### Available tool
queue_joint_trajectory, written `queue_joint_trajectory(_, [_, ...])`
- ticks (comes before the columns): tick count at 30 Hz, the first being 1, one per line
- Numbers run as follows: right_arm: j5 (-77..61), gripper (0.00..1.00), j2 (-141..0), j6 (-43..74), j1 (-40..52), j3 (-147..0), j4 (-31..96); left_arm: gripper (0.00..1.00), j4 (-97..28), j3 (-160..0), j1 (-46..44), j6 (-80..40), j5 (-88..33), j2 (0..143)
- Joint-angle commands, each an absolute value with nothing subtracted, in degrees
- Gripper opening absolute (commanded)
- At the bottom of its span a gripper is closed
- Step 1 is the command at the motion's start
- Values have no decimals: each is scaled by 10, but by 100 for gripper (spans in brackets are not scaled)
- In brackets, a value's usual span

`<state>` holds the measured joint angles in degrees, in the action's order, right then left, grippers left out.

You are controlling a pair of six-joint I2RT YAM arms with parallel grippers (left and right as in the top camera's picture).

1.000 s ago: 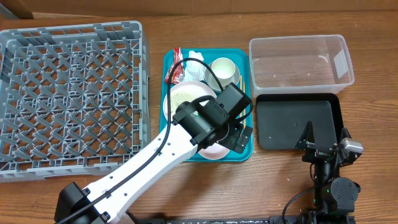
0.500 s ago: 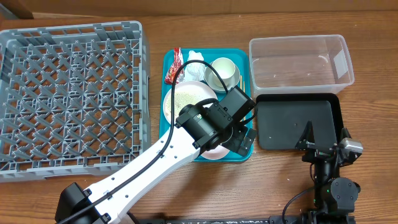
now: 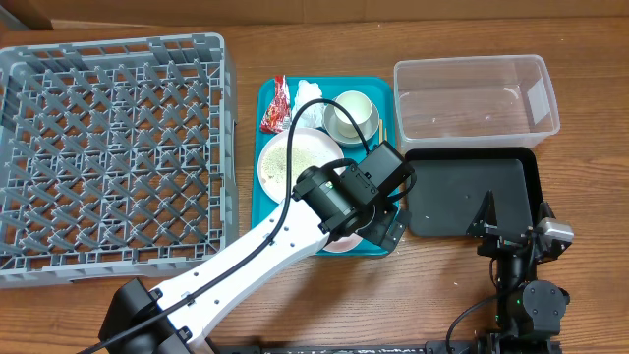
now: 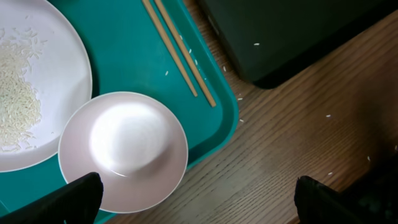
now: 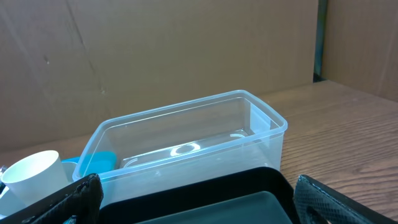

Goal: Sort waste into correct bins and load items into the dishwasher

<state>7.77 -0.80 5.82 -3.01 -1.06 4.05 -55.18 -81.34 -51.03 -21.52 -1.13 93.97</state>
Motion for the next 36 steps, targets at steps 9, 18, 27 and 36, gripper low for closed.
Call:
queue_joint_trajectory(9, [80, 100, -3, 59, -32, -4, 37, 100, -534, -811, -512, -218, -15, 950])
queue_joint_trajectory(18, [80, 100, -3, 59, -32, -4, 37, 100, -532, -811, -512, -218, -14, 950])
queue_joint_trajectory(27, [80, 100, -3, 59, -32, -4, 37, 100, -533, -811, -512, -218, -10, 950])
queue_joint_trajectory(36, [80, 100, -3, 59, -32, -4, 37, 100, -532, -811, -511, -218, -6, 950])
